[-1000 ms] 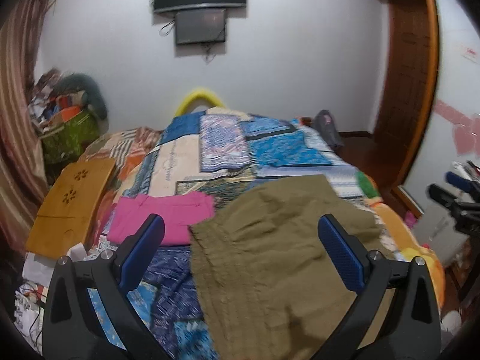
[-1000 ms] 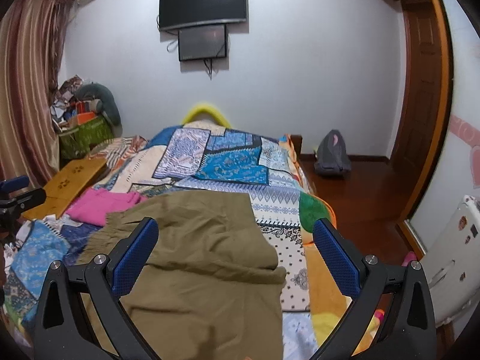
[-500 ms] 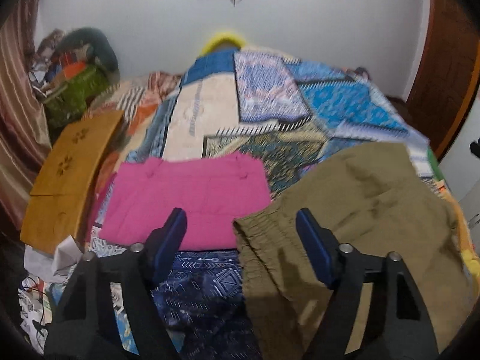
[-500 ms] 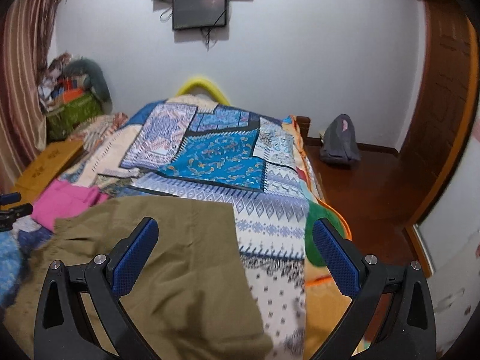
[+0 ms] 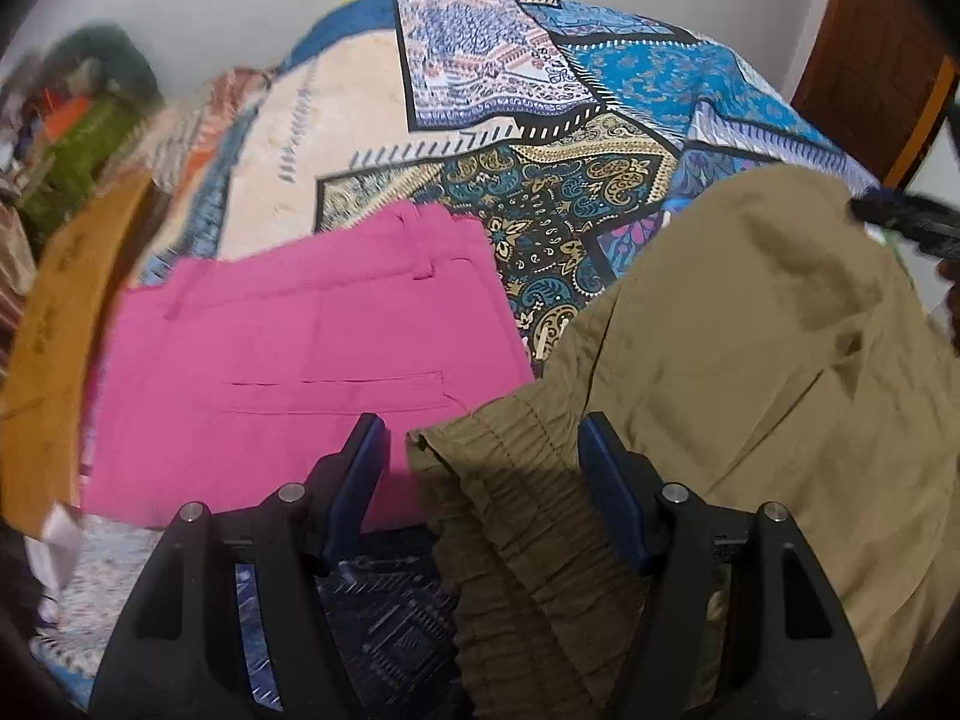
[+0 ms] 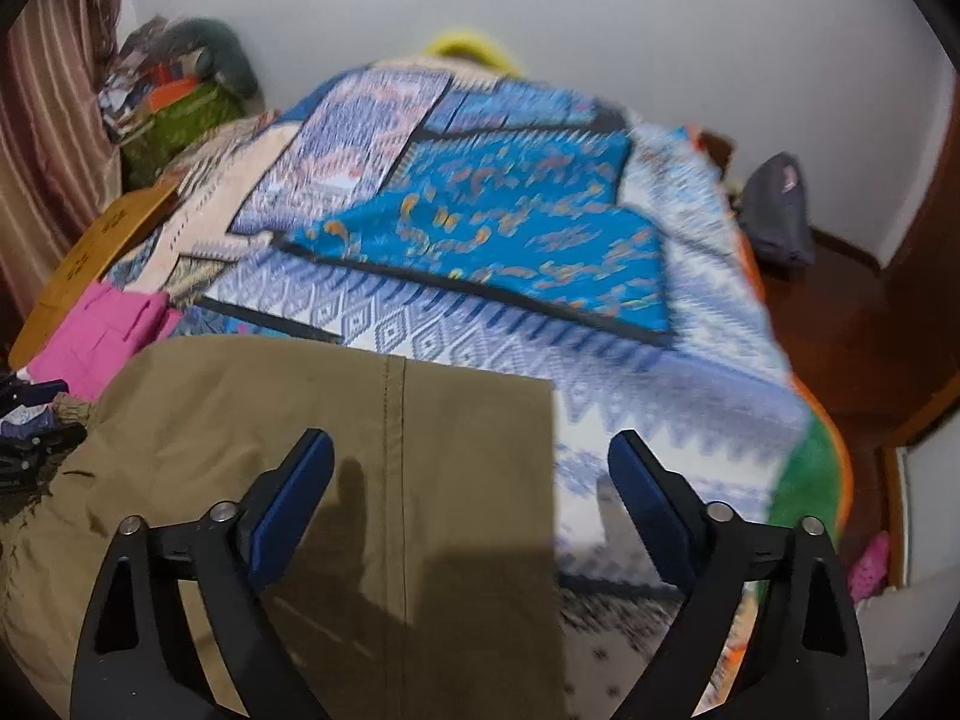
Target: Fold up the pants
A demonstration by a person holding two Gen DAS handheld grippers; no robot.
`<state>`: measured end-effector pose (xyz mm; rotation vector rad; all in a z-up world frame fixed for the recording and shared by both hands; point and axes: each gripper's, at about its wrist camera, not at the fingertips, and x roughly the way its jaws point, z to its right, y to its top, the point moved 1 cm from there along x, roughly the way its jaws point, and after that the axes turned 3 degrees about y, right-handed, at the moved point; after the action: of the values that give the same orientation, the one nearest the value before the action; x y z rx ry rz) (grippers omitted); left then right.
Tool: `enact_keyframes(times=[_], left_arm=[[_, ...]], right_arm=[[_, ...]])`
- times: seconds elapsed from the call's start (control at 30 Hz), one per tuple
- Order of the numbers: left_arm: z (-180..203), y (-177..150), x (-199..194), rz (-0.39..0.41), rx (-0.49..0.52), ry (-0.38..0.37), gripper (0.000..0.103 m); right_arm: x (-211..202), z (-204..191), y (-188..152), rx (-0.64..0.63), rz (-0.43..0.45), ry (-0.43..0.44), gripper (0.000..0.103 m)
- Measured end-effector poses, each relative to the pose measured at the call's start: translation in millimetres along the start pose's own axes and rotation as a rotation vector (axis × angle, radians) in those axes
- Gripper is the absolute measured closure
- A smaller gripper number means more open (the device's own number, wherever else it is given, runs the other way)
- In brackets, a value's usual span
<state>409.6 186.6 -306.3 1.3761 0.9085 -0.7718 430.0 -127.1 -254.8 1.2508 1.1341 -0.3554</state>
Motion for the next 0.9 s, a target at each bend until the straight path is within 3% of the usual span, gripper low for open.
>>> enact_keyframes(times=[0.13,0.27,0.37,0.43,0.5,0.57,0.77,0.9], left_arm=[[-4,1,9,-0.031,-0.034,-0.093,0.044],[12,1,5,-0.012,0.044,-0.043,0.051],[12,2,-3,0.005,0.033,-0.016,0.065],[11,3,-10,0.024,0.028,-0.013,0.083],[15,4,-20,0.049,0.052,0.011,0.087],[21,5,-28,0.073,0.080,0.037,0.090],[18,18,-62,0.188,0.016,0.023,0.093],[18,35,-76,0.223,0.028,0.042,0.093]], right_arm=[[14,9,7,0.017,-0.011,0.054,0.027],[14,14,4,0.038,0.000,0.091,0.026],[7,13,0,0.032,0.017,0.102,0.044],[5,12,2,0.032,0.020,0.071,0.056],[4,15,4,0.028,0.021,0.022,0.085],[0,21,5,0.054,0.041,0.012,0.094],[-24,26,11,0.085,0.157,0.010,0.098],[-42,28,24,0.101,0.215,0.026,0.099]])
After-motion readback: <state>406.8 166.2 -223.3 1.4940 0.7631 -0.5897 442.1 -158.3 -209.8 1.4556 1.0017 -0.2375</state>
